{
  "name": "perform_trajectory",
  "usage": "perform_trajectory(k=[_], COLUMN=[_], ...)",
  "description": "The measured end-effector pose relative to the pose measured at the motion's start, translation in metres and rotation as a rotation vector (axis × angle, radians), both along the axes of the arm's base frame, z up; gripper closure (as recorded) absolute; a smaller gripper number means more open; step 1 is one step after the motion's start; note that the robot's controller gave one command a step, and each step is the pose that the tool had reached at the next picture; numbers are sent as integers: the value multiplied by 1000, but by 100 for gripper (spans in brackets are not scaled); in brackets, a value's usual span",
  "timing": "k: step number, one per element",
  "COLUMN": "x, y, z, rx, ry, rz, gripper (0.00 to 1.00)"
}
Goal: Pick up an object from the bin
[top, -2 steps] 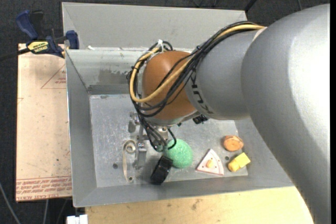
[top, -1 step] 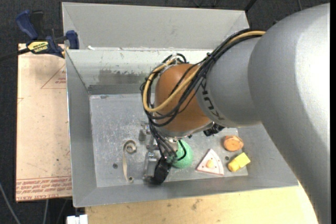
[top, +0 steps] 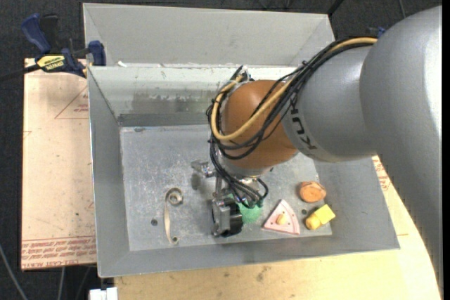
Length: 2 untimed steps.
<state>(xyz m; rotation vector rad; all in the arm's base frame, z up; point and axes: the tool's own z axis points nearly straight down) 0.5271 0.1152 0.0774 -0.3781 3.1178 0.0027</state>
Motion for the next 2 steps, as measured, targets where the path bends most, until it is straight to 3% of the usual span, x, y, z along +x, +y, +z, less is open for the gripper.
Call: perform_trajectory(k=[1,2], x=[-15,-10], y=[-14,-24], z=[-4,21], rx=[-1,-1], ry=[-1,3], rz=[-127,-269], gripper=[0,0])
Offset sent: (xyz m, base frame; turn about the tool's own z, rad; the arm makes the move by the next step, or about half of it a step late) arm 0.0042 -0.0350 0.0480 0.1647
